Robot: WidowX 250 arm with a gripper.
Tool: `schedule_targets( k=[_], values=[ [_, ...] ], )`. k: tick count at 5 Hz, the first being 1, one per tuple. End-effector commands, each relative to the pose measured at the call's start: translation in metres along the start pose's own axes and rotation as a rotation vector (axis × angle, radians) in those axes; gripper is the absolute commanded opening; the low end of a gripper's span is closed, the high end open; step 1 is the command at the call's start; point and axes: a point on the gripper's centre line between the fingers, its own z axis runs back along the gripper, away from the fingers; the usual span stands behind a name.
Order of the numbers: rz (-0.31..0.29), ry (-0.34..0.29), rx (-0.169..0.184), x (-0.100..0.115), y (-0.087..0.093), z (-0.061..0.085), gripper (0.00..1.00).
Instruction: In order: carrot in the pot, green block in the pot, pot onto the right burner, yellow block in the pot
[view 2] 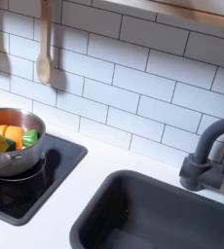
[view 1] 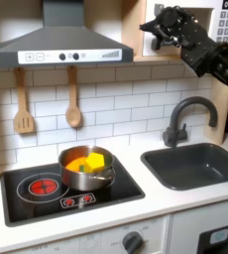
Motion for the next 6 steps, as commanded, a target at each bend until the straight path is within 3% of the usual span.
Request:
schedule_targets(
  k=[1, 5, 6],
  values=[
    [-0.013, -0.004, 0.002, 0.001, -0.006, 0.004, 0.0],
    [-0.005, -0.015, 0.014, -0.002, -0.012, 0.014, 0.0],
    [-0.022, -0.05, -0.022, 0.011, -0.03, 0.023, 0.0]
  ],
)
